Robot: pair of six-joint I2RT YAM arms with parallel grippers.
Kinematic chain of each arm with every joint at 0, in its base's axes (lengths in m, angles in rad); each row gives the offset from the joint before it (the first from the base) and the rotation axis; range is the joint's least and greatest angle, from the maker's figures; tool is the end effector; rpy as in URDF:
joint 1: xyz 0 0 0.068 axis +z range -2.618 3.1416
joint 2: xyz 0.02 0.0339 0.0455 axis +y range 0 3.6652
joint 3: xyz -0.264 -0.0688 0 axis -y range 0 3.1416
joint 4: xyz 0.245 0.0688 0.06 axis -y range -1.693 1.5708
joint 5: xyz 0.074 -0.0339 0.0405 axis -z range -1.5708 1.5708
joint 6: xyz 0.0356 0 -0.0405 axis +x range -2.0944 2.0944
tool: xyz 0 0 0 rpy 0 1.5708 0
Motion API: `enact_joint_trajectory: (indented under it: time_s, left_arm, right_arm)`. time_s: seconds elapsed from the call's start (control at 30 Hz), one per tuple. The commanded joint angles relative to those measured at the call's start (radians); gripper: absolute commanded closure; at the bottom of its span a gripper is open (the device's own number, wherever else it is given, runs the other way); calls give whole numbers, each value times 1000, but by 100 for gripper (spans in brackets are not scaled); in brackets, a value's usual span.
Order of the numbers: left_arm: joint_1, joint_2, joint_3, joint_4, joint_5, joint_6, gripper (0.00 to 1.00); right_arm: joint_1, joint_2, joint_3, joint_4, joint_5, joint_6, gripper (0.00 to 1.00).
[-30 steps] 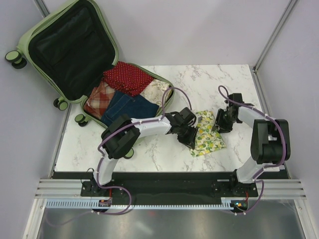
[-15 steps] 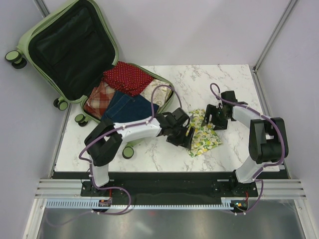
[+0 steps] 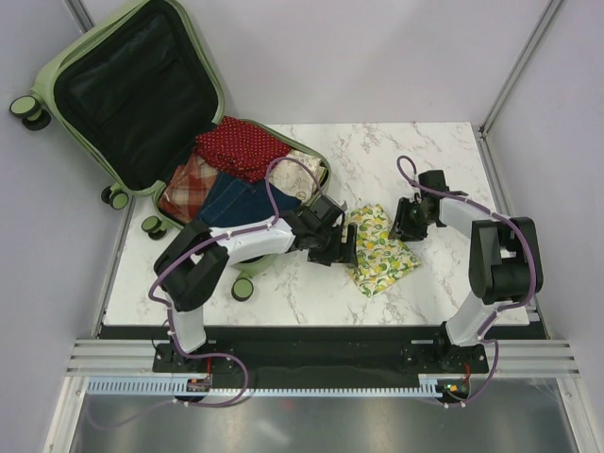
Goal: Pack the luggage
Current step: Pick up the clothes at the center of the board.
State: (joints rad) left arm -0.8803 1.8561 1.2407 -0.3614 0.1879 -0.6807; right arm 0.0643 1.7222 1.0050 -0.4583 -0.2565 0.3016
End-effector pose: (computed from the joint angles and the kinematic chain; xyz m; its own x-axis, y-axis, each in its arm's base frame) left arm 0.2433 -0.3049 0.1841 -0.9287 0.1534 -0.3375 0.3081 0.8257 -0.4725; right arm 0.3244 0.0299 0.1586 -0.9268 0.2282 -0.2981 0.1211 0.9333 0.3380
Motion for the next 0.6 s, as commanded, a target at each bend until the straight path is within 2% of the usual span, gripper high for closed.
enact_joint_trajectory:
  time_s: [0.0,0.23,0.4,0.57]
  left_arm:
    - [-3,3,3,130,24,-74,12]
    - [1,63,-6,191,33,-152,11]
    - [1,74,0,106,-33,-223,12]
    - [1,32,-47,105,-99,-282,11]
  right_arm:
    - [2,28,-16,-45,34,1,56]
    - [2,-13,-65,-88,33,19,57]
    - [3,-53,-83,-105,22,39,58]
    - [9,-78,-92,-114,19,51,58]
